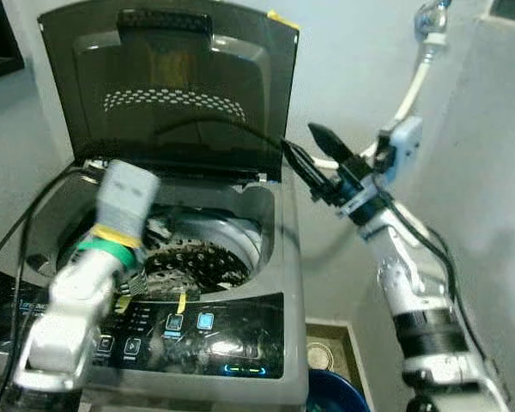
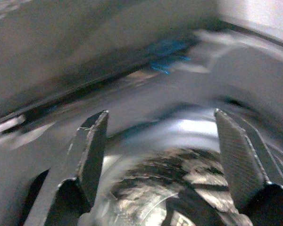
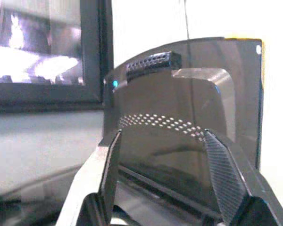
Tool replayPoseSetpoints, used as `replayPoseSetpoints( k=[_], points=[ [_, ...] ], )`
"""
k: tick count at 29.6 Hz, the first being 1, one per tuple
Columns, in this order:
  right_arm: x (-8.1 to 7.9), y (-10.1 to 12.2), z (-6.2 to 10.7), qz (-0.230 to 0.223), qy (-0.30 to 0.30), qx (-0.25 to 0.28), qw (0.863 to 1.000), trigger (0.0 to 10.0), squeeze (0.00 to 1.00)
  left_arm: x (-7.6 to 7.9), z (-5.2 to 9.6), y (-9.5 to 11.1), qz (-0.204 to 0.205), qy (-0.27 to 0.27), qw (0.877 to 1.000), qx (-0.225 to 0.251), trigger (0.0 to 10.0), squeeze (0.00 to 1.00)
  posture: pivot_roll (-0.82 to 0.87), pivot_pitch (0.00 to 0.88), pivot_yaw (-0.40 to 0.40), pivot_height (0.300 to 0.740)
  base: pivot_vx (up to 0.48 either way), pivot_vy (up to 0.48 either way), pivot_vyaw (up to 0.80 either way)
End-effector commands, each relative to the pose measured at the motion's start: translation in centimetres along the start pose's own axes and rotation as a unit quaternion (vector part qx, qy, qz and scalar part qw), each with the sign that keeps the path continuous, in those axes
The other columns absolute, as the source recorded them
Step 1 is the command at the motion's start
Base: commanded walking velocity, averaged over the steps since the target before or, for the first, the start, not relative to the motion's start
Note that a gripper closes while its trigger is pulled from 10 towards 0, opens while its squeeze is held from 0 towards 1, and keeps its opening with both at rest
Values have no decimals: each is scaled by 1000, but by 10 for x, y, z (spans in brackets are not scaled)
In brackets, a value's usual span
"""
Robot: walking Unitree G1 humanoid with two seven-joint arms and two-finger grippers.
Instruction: Clothes washing
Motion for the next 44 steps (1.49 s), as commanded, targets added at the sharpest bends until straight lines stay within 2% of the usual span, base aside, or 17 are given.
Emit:
replayPoseSetpoints(
  k=[1,5,7,10,13,15,16,18,21,24,26,28,30,31,35,40,44],
  points=[
    [-2,4,3,-12,-12,15,1000,10000,0,17,4,11,-5,-47,999,22,10000,0,78,53,44,740,0,0,0],
    [-5,-10,13,0,-63,5,998,10000,0,25,11,24,30,-35,998,46,10000,0,73,55,47,740,0,0,0],
    [-10,-19,19,30,-101,-9,994,10000,0,29,15,31,82,-5,995,61,10000,0,73,55,47,740,0,0,0],
    [-11,-25,21,51,-116,-18,992,10000,0,30,14,33,94,12,993,67,10000,0,71,58,44,740,0,0,0],
    [-13,-41,24,71,-152,-36,985,10000,0,32,6,44,58,50,992,102,10000,0,72,57,42,740,0,0,0],
    [-14,-42,24,69,-154,-36,985,10000,0,33,5,47,48,51,992,110,10000,0,71,57,44,740,0,0,0],
    [-14,-40,23,83,-165,-32,982,10000,0,27,0,52,24,68,990,124,10000,0,71,56,42,740,0,0,0],
    [-14,-40,23,83,-165,-32,982,10000,0,27,0,52,24,68,990,124,10000,0,71,56,42,740,0,0,0],
    [-7,-36,24,94,-192,-30,976,10000,0,-2,-1,48,35,123,986,111,10000,0,64,53,46,740,0,0,0],
    [-5,-34,25,100,-201,-28,974,10000,0,-13,3,42,43,146,983,100,10000,0,60,47,45,740,0,0,0],
    [1,-27,31,115,-218,-26,969,10000,0,-31,12,24,70,184,978,64,10000,0,60,40,35,740,0,0,0],
    [7,-22,35,128,-229,-23,965,10000,0,-37,19,15,77,196,976,48,10000,0,59,38,28,740,0,0,0],
    [13,-17,37,138,-239,-21,961,10000,0,-35,22,5,81,184,979,30,10000,0,69,33,18,740,0,0,0],
    [18,-13,38,145,-244,-18,959,10000,0,-32,25,-1,67,176,982,18,10000,0,70,32,16,740,0,0,0],
    [22,-8,34,153,-245,-13,957,10000,0,-23,24,-7,58,160,985,13,10000,0,67,24,6,740,0,0,0],
    [25,-6,28,175,-236,-16,956,10000,0,-27,23,7,24,188,981,47,10000,0,75,14,-9,740,0,0,0],
    [23,-14,36,171,-240,-30,955,10000,0,-32,24,13,0,191,980,56,10000,0,77,5,-6,740,0,0,0]
  ],
)
Point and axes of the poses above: a point about 5 cm out from each wrist's last joint towards the gripper, its own z axis pointing back from the gripper into the wrist, its own y axis along the axis of the wrist's last joint, x = y × z, the point moved 3 cm from there along -z, pointing out of the wrist towards the gripper, and after that the axes turned 6 degrees about -z, right-handed, at the moved point
